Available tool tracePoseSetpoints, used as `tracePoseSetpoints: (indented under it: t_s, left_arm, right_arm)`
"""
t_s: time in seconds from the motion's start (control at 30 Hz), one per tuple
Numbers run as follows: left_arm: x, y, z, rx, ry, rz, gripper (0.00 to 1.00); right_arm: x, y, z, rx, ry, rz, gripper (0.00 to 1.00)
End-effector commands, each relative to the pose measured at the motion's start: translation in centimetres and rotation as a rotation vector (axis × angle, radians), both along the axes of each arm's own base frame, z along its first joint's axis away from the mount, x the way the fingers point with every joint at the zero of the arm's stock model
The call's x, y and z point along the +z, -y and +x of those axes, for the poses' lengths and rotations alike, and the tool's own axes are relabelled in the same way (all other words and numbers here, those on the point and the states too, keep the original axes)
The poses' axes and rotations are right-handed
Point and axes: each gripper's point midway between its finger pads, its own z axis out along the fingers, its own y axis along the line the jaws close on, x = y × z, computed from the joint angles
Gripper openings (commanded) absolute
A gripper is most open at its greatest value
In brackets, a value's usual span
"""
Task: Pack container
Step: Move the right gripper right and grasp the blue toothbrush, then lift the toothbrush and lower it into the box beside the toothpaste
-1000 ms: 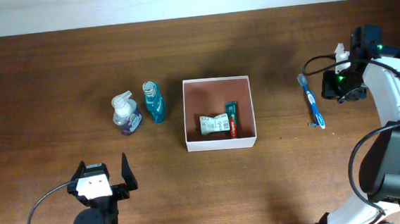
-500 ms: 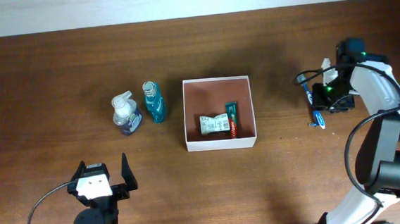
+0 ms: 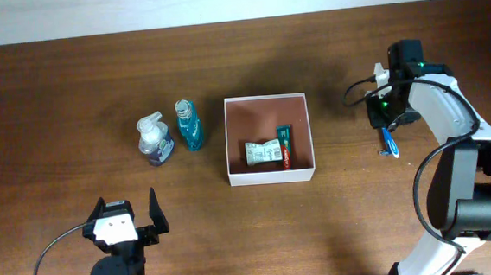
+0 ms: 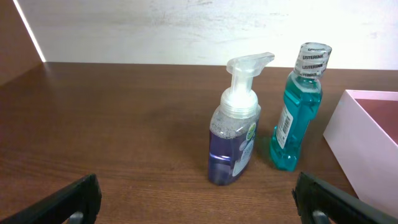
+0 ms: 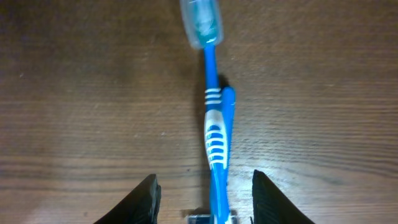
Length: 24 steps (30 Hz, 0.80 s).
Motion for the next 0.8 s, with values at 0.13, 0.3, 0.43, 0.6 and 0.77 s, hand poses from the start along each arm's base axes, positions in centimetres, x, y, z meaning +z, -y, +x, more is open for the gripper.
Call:
tracePoseSetpoints:
  t_s: [0.13, 0.3, 0.43, 0.6, 0.77]
  left_arm:
    - [-0.2, 0.2, 0.1, -0.015, 0.000, 0.012, 0.99]
    - [-0.2, 0.2, 0.1, -0.015, 0.000, 0.012, 0.99]
    - [-0.2, 0.2, 0.1, -0.015, 0.000, 0.012, 1.00]
    - [-0.2, 0.2, 0.1, -0.015, 0.000, 0.012, 0.99]
    - [-0.2, 0.2, 0.1, -0.015, 0.000, 0.012, 0.99]
  right_arm:
    - [-0.4, 0.5, 0.7, 0.060, 0.012, -0.051, 0.39]
    - [-2.2, 0.5, 0.3, 0.107, -0.037, -0.050, 0.39]
    - [-4.4, 0.5, 0.0, 0.117, -0.087, -0.045, 0.37]
    - [-4.7, 1.1, 0.2, 0.124, -0.090, -0.080, 0.27]
    - [-4.3, 1.7, 0.6, 0.115, -0.083, -0.114, 0.24]
